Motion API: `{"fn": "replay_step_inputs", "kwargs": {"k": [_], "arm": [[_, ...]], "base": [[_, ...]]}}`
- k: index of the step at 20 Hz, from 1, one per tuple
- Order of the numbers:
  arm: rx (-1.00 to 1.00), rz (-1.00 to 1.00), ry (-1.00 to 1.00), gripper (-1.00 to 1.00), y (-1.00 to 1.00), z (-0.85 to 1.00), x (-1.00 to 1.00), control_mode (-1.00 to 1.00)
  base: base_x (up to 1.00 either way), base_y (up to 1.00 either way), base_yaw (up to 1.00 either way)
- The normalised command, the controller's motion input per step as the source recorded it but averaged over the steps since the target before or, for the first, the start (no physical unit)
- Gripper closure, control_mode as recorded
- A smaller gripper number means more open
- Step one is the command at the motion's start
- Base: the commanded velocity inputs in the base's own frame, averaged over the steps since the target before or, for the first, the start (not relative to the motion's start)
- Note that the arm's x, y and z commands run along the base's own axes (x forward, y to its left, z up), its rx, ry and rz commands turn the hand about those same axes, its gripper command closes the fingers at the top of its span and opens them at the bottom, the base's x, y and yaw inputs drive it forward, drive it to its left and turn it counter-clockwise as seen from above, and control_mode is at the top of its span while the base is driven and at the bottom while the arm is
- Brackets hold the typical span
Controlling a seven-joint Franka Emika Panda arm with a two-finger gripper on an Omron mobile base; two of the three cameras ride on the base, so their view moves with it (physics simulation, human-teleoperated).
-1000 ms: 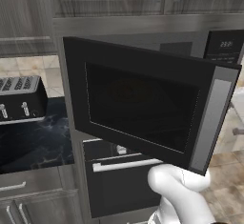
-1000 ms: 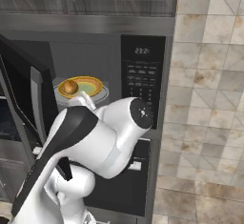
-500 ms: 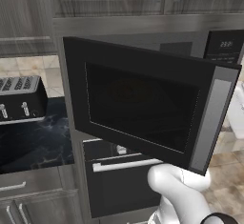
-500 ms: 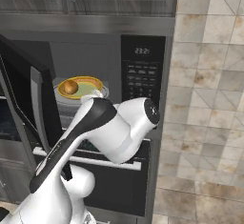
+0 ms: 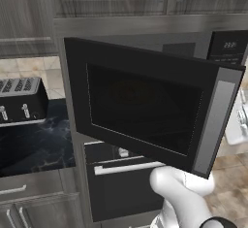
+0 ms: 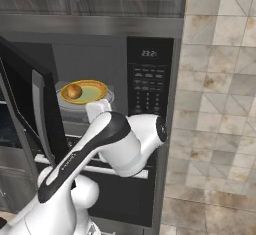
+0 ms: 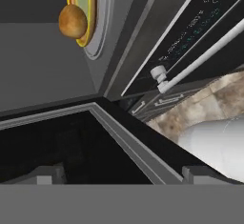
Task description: Retrieve the reheated potato from the microwave, then place the potato, cheese, and condiment on the cutting board.
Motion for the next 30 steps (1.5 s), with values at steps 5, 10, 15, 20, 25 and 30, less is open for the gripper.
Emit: {"fn": "replay_step_inputs", "kwargs": {"k": [5,10,15,20,25,30], "arm": [[0.0,0.0,0.0,-1.0,0.32,0.0,0.14,-1.0],[0.05,0.01,0.0,-1.0,0.26,0.0,-0.17,-1.0],[0.09,0.05,0.02,-1.0,0.24,0.0,-0.3,-1.0],[0.08,0.07,0.08,-1.0,0.35,0.0,-0.14,-1.0],[0.11,0.11,0.14,-1.0,0.32,0.0,-0.23,-1.0],[0.09,0.12,0.13,-1.0,0.34,0.0,-0.35,-1.0]], "base": [[0.0,0.0,0.0],[0.0,0.0,0.0],[0.0,0.0,0.0],[0.0,0.0,0.0],[0.0,0.0,0.0],[0.0,0.0,0.0]]}}
